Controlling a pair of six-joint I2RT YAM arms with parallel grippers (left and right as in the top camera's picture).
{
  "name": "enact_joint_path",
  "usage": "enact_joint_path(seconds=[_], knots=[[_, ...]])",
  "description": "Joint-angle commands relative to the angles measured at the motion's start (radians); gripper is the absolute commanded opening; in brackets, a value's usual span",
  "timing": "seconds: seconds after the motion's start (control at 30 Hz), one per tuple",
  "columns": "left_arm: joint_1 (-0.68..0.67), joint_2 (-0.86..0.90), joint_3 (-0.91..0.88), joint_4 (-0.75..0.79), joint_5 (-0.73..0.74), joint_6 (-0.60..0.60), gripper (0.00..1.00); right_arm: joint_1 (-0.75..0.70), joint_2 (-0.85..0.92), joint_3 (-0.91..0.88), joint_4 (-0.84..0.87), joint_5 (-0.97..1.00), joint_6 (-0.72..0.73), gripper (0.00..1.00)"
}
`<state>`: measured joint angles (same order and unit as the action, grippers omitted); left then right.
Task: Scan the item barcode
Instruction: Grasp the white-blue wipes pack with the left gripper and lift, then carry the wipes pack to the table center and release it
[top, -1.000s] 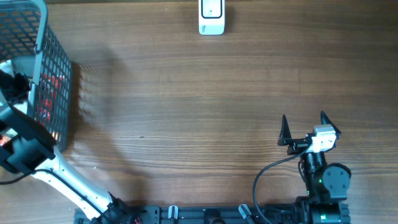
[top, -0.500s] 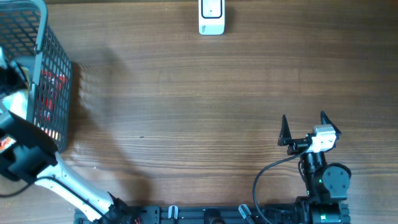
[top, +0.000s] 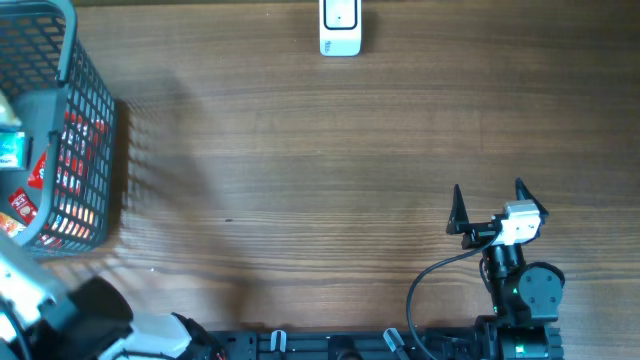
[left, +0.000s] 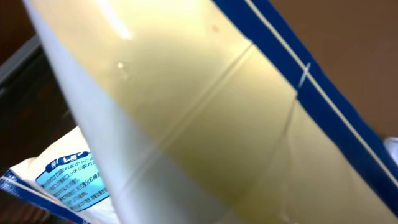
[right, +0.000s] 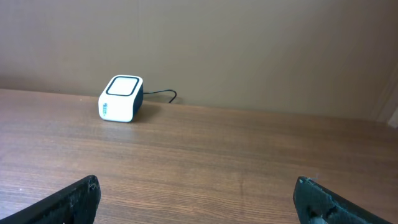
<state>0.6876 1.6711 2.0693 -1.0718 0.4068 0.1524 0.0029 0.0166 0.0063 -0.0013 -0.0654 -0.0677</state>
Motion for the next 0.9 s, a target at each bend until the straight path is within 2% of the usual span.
enact_joint_path(seconds=[0.0,0.1,0.3,0.6,0.7,0.87], knots=[[-0.023,-0.062,0.006,0.002,0.450,-0.011,0.04,-0.006,-0.003,-0.001,0.002,0.017,0.016,1.00],[-0.081,-0.080,0.006,-0.030,0.589,-0.011,0.04,-0.006,-0.003,-0.001,0.002,0.017,0.015,1.00],[-0.307,-0.079,0.006,-0.112,0.547,0.027,0.04,-0.006,-0.003,-0.001,0.002,0.017,0.016,1.00],[-0.727,-0.020,-0.035,-0.224,0.077,0.019,0.04,-0.006,-0.003,-0.001,0.002,0.017,0.016,1.00],[-0.818,0.023,-0.098,-0.235,-0.005,-0.010,0.04,-0.006,-0.003,-0.001,0.002,0.017,0.015,1.00],[-0.931,0.119,-0.263,-0.127,-0.080,-0.082,0.04,-0.006,-0.003,-0.001,0.002,0.017,0.016,1.00]])
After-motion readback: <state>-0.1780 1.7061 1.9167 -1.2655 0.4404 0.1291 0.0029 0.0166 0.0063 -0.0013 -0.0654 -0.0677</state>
